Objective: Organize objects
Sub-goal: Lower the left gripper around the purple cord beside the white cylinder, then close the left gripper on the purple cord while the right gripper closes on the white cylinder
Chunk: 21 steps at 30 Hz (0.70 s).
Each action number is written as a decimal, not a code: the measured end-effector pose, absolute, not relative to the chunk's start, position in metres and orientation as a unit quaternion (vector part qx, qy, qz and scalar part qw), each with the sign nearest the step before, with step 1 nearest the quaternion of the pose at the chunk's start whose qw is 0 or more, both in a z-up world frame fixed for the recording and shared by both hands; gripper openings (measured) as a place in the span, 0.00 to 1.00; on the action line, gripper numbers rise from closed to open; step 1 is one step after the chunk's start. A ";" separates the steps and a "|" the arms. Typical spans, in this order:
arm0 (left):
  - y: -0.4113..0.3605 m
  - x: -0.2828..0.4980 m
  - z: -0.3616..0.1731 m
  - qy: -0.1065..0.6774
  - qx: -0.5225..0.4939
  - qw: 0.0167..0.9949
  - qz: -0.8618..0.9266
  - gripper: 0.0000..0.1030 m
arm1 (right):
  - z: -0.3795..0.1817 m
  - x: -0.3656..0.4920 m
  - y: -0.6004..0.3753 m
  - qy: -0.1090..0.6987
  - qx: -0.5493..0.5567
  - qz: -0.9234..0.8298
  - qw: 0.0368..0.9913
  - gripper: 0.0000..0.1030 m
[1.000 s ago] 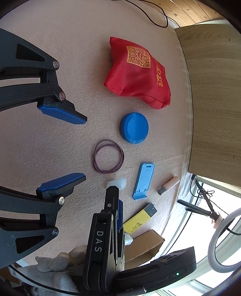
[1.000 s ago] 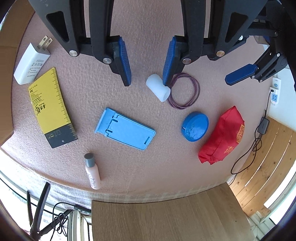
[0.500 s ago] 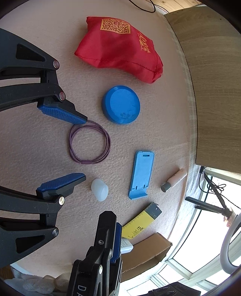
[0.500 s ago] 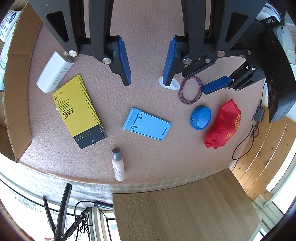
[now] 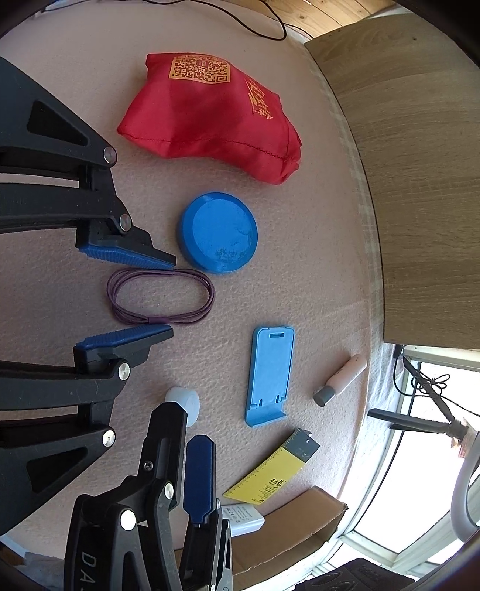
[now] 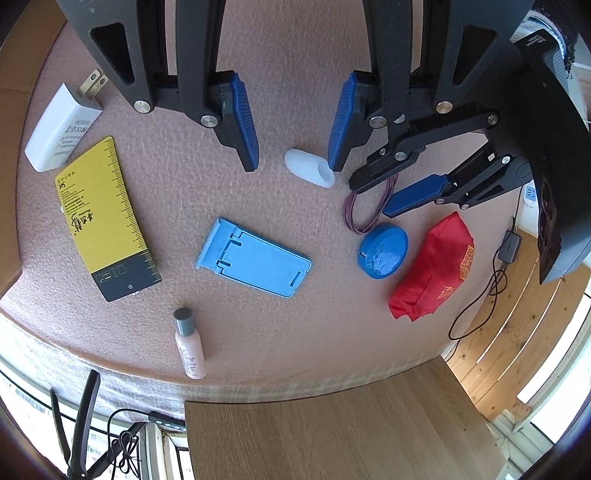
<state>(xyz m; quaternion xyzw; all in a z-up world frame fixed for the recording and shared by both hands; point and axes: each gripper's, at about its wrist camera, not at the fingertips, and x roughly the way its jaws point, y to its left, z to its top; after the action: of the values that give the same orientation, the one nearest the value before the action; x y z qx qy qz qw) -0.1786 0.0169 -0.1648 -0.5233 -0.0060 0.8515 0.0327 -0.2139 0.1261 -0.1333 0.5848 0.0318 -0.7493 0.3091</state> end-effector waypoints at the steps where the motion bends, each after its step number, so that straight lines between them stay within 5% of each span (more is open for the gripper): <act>1: 0.015 -0.179 -0.164 -0.007 -0.522 0.033 0.852 0.22 | -0.134 -0.214 0.124 0.037 0.583 -0.751 0.308 0.35; 6: 0.008 -0.178 -0.164 -0.017 -0.517 0.037 0.855 0.07 | -0.138 -0.215 0.113 0.053 0.577 -0.755 0.307 0.35; 21: 0.002 -0.176 -0.164 -0.044 -0.515 0.046 0.855 0.06 | -0.143 -0.220 0.092 0.102 0.553 -0.770 0.301 0.34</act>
<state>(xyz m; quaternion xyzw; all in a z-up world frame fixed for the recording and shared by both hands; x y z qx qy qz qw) -0.1756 0.0019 -0.1636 -0.5154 -0.0444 0.8546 0.0456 -0.2204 0.0922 -0.1425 0.5532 0.1018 -0.7702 0.3007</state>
